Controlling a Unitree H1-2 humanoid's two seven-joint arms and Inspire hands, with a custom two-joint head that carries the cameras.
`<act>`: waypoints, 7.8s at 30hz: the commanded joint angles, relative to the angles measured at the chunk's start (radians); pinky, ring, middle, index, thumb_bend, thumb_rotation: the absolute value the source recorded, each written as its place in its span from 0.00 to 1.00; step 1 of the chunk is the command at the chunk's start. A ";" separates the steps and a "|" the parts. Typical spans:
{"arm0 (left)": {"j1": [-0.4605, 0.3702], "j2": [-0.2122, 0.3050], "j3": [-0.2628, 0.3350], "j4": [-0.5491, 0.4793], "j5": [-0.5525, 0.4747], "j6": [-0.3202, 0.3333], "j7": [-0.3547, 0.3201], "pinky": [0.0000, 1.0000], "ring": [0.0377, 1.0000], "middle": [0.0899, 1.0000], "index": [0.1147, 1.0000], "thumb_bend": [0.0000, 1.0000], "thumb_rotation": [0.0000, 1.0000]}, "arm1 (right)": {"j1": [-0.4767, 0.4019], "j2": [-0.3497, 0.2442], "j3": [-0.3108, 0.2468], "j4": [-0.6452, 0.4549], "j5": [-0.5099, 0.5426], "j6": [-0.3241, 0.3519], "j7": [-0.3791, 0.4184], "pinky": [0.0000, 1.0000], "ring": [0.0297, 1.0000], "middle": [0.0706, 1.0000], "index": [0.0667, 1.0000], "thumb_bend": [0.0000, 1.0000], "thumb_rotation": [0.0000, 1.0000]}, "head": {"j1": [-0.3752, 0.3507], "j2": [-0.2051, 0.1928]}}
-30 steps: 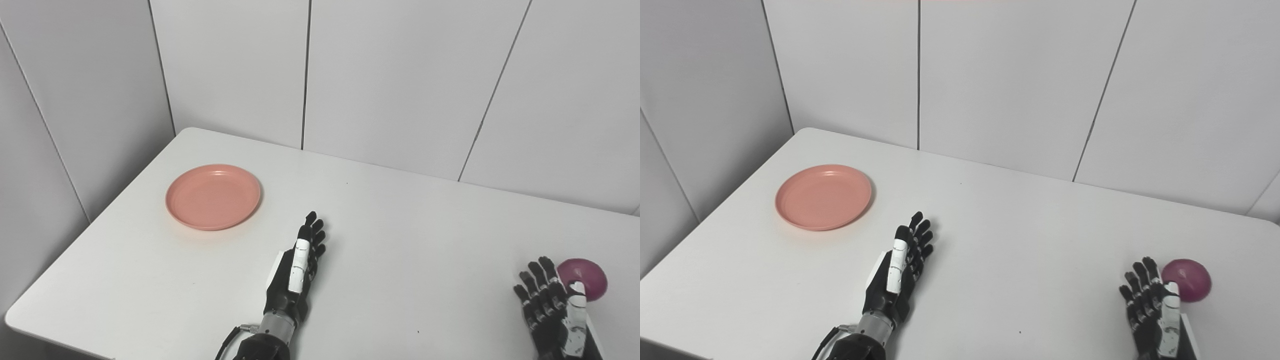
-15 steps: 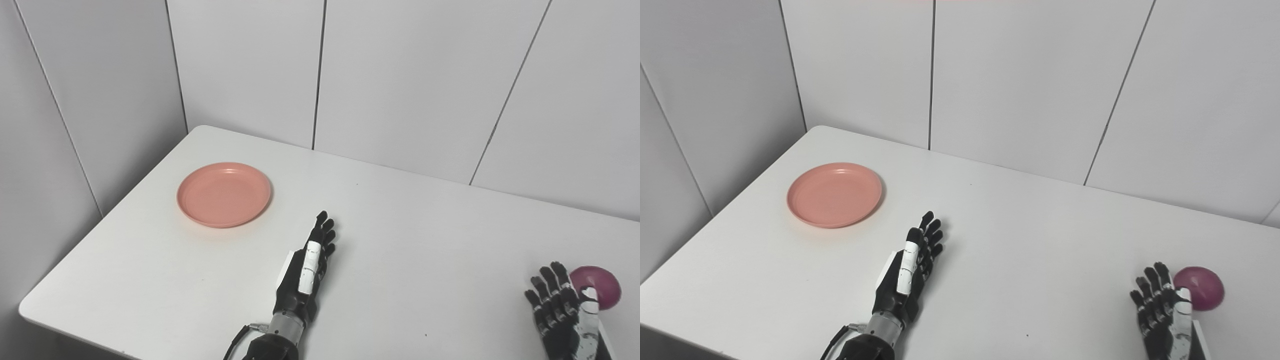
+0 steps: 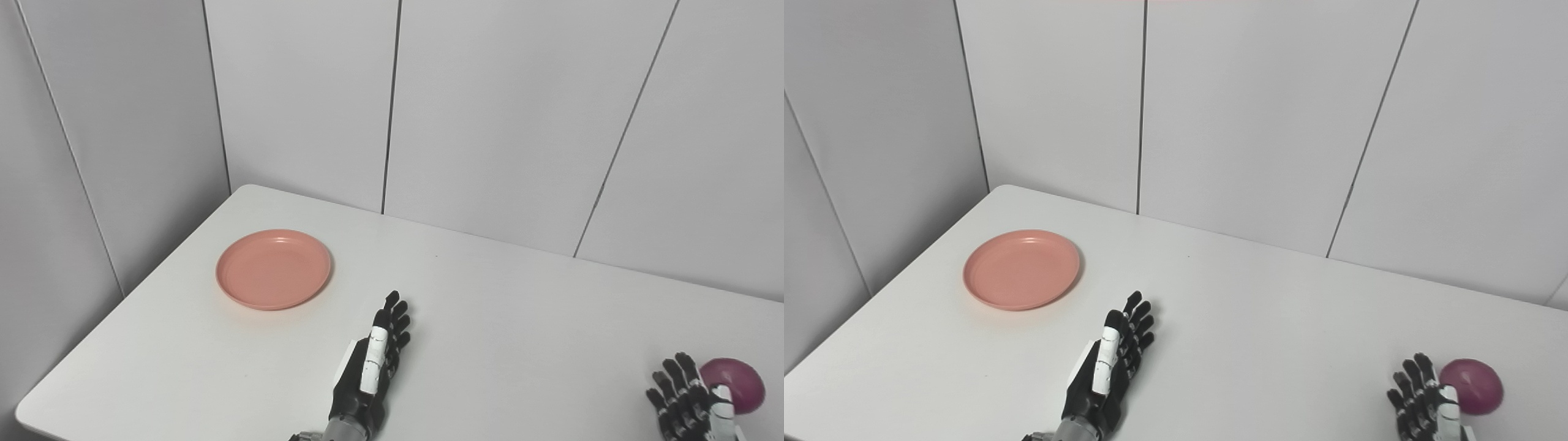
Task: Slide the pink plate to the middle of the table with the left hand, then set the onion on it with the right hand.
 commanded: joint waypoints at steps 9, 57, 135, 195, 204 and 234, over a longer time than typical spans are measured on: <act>-0.193 0.109 0.054 -0.128 -0.106 0.107 -0.062 1.00 0.95 0.94 0.95 0.92 0.95 | 0.036 0.024 0.002 0.089 0.006 -0.028 0.008 1.00 1.00 1.00 1.00 0.81 1.00 | 0.026 -0.041; -0.711 0.651 0.389 0.977 -0.133 -0.410 -0.167 0.70 0.78 0.82 0.84 0.94 0.91 | 0.057 0.017 0.002 0.049 -0.006 -0.004 0.001 1.00 1.00 1.00 1.00 0.88 1.00 | 0.014 -0.005; -0.475 0.326 0.242 0.513 -0.172 -0.098 -0.192 0.79 0.80 0.78 0.82 0.84 0.90 | 0.082 0.053 0.035 -0.099 0.005 0.059 -0.063 1.00 1.00 1.00 1.00 0.79 0.99 | -0.123 0.134; -0.372 0.066 0.010 0.277 -0.025 0.144 -0.070 0.70 0.75 0.75 0.80 0.79 0.91 | 0.055 0.155 0.125 -0.167 -0.093 0.103 -0.176 1.00 0.95 0.96 0.99 0.87 0.96 | -0.357 0.217; -0.368 0.034 0.014 0.308 -0.017 0.125 -0.050 0.72 0.78 0.78 0.81 0.78 0.89 | 0.054 0.161 0.134 -0.172 -0.103 0.103 -0.179 1.00 0.95 0.96 0.99 0.87 0.97 | -0.378 0.222; -0.445 0.112 0.084 0.455 -0.021 0.064 -0.085 0.74 0.80 0.77 0.82 0.79 0.90 | -0.043 -0.007 0.222 -0.378 -0.569 0.116 -0.181 0.75 0.80 0.85 0.94 0.82 0.91 | -0.574 0.281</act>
